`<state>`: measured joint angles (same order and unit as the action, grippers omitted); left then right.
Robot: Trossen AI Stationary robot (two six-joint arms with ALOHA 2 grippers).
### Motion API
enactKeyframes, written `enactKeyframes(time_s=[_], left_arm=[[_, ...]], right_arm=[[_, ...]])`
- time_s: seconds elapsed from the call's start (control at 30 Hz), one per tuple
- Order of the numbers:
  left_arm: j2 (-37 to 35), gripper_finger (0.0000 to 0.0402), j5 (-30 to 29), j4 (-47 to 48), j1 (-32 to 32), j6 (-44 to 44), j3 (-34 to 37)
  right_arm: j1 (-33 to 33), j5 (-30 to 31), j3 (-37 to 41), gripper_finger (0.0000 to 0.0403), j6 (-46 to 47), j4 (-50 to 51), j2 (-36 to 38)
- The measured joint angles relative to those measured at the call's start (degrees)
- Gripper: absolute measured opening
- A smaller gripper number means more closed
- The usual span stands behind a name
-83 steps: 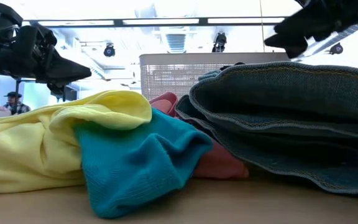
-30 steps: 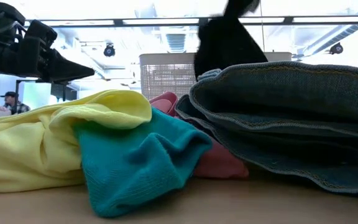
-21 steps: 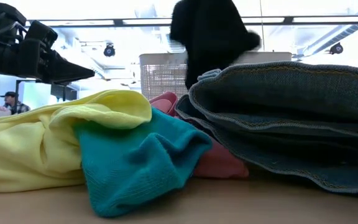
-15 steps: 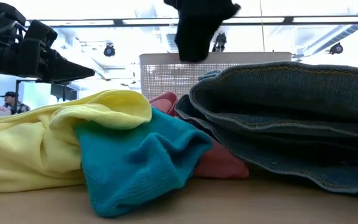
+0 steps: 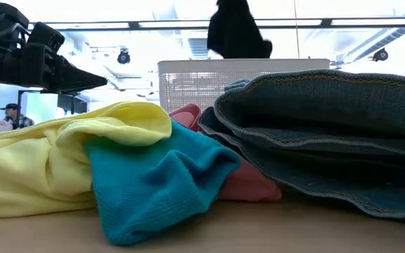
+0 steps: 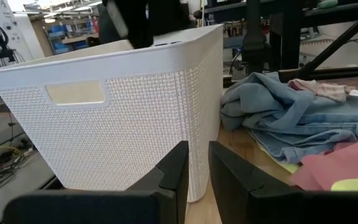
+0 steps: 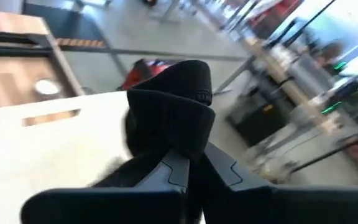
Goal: Sort clothes
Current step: Put the black shorts into the white bin
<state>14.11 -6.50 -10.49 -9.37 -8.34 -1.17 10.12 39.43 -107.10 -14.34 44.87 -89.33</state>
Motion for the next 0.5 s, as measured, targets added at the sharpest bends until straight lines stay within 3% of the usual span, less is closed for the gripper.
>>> enactKeyframes(time_s=[0.1, 0.23, 0.5], left_arm=[[0.0, 0.005, 0.0, -0.03, 0.0, 0.0, 0.0], [0.0, 0.005, 0.0, -0.11, 0.0, 0.24, 0.0], [0.07, 0.005, 0.0, -0.18, 0.0, 0.26, 0.0]], right_arm=[[2.27, -5.37, 2.52, 0.0008, 3.48, -0.55, -0.05], [3.75, -4.98, 4.18, 0.0035, 6.97, -0.66, -0.05], [3.84, -4.97, 4.28, 0.0139, 7.32, -0.68, 0.01]])
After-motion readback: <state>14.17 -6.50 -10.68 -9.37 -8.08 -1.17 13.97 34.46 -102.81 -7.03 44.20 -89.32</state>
